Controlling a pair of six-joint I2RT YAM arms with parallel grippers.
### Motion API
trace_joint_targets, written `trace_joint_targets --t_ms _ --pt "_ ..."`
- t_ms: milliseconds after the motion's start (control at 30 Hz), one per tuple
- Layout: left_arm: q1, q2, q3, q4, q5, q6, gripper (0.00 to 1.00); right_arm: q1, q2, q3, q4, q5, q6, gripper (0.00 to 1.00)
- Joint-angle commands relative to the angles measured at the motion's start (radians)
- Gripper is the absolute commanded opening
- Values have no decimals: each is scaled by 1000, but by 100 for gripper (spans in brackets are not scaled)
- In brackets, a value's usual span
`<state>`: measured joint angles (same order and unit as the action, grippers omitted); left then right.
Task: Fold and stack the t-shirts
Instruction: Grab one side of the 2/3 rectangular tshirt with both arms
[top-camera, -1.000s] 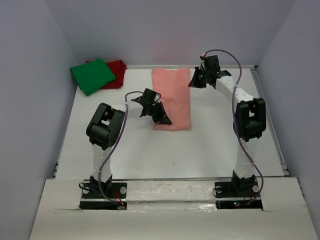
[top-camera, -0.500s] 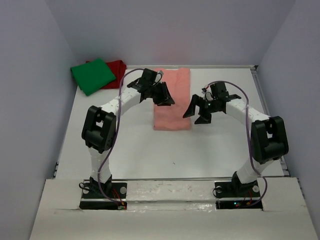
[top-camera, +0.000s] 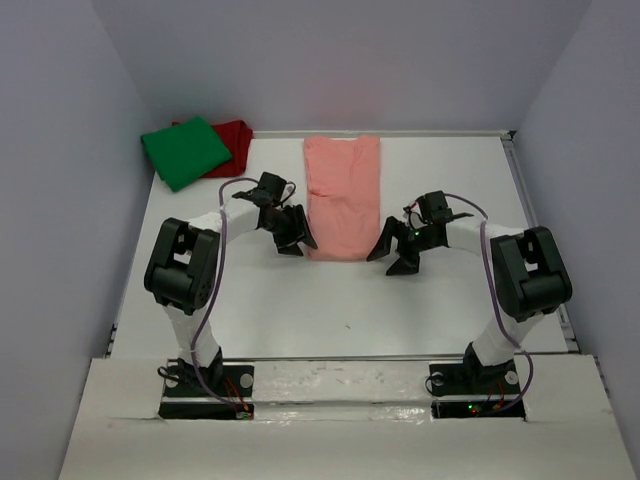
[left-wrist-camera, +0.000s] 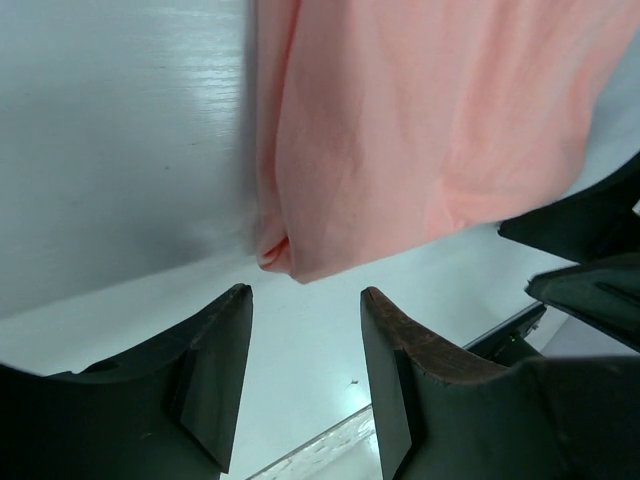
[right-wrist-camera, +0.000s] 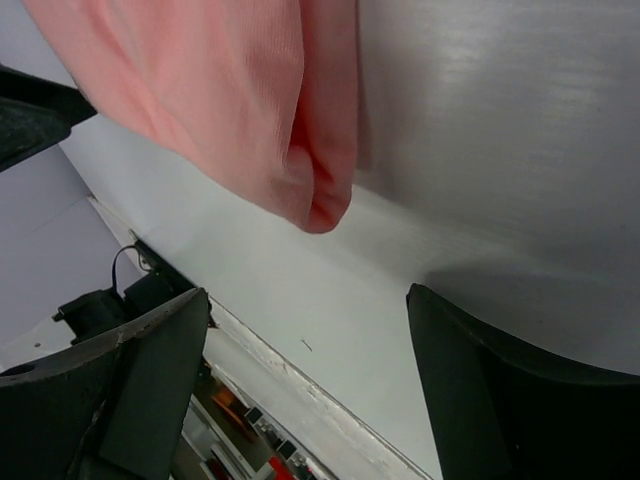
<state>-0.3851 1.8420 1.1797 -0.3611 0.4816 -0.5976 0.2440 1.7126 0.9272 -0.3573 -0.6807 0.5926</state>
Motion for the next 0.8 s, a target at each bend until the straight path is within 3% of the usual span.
trace_joint_targets --t_ms 0,433,667,767 --pt "5 -90 9 -12 8 33 57 8 31 27 99 4 10 84" --pt "11 -102 11 -33 2 32 56 8 183 139 152 55 -17 69" --pt "25 -107 0 -44 -3 39 56 8 182 142 118 76 -31 47" --pt "31 -109 -6 -44 -1 42 56 8 167 131 97 82 -39 53"
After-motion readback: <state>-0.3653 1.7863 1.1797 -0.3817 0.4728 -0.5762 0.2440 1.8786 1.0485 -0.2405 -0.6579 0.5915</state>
